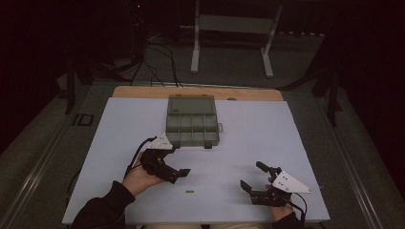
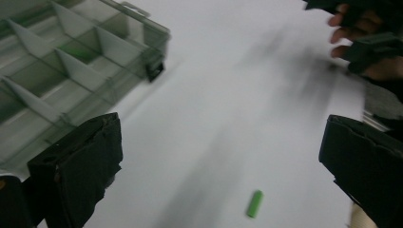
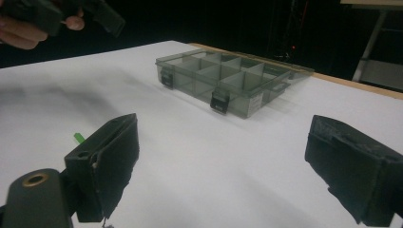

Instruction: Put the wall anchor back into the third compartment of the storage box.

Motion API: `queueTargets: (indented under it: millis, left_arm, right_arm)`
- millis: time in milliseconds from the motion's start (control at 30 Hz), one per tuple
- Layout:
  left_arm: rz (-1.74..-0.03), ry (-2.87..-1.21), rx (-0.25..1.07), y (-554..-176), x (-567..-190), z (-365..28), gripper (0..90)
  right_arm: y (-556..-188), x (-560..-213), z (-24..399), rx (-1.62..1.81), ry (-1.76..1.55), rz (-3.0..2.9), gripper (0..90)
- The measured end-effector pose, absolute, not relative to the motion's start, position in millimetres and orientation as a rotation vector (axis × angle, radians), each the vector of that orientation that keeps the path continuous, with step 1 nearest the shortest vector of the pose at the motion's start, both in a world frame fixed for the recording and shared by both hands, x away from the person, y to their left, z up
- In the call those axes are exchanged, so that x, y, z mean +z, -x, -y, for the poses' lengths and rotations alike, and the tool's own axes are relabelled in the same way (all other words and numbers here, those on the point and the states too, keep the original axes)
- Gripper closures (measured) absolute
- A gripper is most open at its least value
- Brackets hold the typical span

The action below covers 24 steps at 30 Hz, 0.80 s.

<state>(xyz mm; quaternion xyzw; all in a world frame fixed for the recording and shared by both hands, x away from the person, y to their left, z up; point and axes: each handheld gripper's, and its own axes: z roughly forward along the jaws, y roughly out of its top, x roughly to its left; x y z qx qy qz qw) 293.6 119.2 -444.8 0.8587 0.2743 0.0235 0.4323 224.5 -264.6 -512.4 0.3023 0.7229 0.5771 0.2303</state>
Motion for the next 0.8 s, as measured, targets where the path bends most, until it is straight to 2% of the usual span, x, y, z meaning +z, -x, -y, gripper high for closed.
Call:
queueTargets:
  millis: [600,800]
  left_arm:
    - [-0.612,-2.180,-0.007,-261.3,-473.9,-111.7,2.0]
    - [-0.588,-2.200,-0.029,-255.8,-488.4,-106.6,8.3]
  right_arm:
    - [-223.1,-511.4,263.3,1.587,-0.827,-1.985,11.0]
    - [-223.1,-511.9,262.8,1.586,-0.831,-1.992,11.0]
